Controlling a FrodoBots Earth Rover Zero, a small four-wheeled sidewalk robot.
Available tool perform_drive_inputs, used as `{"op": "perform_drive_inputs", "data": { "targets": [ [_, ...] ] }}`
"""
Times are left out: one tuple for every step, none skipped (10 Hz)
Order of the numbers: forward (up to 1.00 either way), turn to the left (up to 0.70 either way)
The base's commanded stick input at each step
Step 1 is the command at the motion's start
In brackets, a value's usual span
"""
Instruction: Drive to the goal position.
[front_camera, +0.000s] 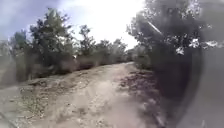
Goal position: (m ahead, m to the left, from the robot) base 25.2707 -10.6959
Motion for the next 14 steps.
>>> {"op": "perform_drive_inputs", "data": {
  "targets": [
    [0.85,0.0],
    [0.85,0.0],
    [0.85,0.0],
    [0.85,0.0],
    [0.85,0.0],
    [0.85,0.0],
    [0.85,0.0],
    [0.85,0.0],
    [0.85,0.0],
    [0.85,0.0],
    [0.85,0.0],
    [0.85,0.0],
    [0.85,0.0],
    [0.85,0.0]
  ]
}}
